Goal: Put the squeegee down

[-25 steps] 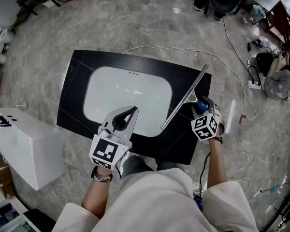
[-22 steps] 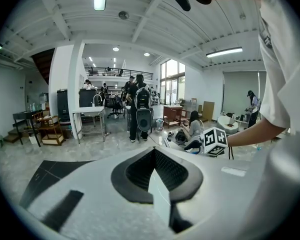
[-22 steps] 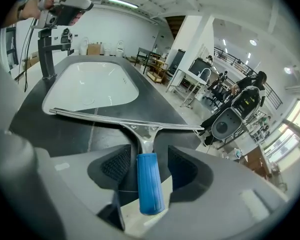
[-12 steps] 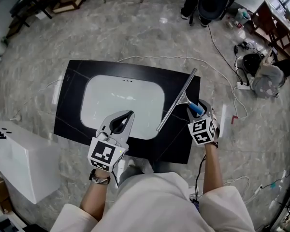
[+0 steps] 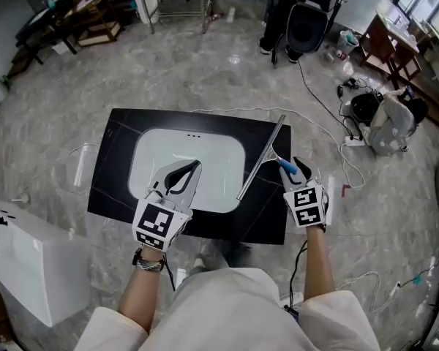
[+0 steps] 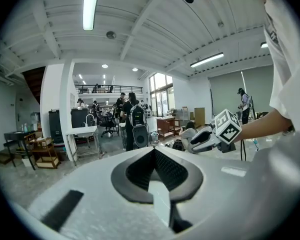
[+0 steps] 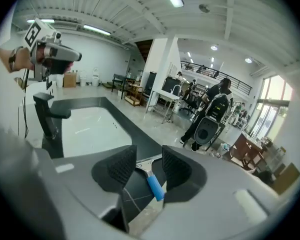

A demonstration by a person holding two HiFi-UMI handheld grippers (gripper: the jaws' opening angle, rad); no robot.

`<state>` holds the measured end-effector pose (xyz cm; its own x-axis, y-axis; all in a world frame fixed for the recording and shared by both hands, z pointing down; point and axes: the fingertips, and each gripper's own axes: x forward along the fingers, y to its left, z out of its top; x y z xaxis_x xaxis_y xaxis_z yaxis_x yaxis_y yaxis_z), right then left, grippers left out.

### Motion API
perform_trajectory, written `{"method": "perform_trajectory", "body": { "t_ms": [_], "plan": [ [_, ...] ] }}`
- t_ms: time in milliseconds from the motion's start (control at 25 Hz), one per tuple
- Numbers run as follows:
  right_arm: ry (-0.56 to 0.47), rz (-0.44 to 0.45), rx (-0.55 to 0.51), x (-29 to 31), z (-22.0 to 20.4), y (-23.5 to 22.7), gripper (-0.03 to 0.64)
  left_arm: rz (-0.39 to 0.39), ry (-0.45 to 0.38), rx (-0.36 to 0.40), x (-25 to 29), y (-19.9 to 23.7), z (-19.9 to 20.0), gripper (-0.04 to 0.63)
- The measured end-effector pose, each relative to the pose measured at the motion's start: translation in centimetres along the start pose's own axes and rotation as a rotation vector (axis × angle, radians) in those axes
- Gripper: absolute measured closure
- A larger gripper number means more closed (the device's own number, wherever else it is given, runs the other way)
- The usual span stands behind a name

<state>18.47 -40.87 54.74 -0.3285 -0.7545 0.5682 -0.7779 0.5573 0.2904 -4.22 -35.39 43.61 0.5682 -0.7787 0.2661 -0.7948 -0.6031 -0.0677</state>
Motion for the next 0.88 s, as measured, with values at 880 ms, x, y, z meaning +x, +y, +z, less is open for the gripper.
{"method": "perform_trajectory", "body": {
  "t_ms": [880],
  "plan": [
    [-0.333, -0.193, 0.18, -24.2, 8.4, 5.5, 0.611, -0.1, -0.166, 0.15, -11.9, -6.7, 6.8, 0.597]
  ]
}}
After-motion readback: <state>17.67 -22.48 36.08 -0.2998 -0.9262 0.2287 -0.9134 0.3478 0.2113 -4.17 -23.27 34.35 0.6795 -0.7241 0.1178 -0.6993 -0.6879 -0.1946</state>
